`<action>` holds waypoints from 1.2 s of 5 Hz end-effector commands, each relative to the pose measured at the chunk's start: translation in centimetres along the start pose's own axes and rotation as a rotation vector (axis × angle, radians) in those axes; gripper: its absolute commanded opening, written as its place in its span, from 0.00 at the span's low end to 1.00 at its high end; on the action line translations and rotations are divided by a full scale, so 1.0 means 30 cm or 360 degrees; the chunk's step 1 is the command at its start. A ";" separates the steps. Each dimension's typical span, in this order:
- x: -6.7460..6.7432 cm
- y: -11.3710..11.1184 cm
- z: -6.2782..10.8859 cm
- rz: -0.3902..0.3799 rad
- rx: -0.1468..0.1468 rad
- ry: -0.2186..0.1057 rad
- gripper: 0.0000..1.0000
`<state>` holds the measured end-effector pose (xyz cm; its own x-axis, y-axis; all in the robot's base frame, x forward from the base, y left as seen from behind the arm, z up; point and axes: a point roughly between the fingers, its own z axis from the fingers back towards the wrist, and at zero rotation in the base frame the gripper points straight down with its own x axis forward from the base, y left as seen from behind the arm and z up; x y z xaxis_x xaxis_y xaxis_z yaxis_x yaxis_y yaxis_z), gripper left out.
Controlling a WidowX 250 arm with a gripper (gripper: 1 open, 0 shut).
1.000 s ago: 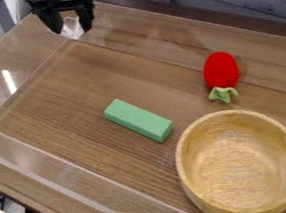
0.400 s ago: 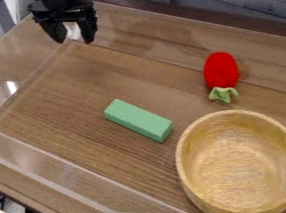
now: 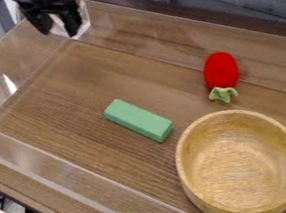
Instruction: Move the red fruit to the right
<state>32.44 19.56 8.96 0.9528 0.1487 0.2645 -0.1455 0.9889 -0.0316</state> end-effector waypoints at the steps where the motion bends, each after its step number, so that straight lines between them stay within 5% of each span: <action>1: 0.052 0.051 0.066 -0.0100 0.0056 -0.0061 1.00; 4: 0.032 0.065 0.019 -0.0328 -0.0028 0.0008 1.00; 5: 0.032 0.067 0.027 -0.0278 -0.0070 0.0033 0.00; 6: 0.033 0.069 0.033 -0.0225 -0.0091 0.0055 0.00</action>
<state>32.38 20.88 8.28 0.9819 0.0037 0.1895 0.0132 0.9961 -0.0876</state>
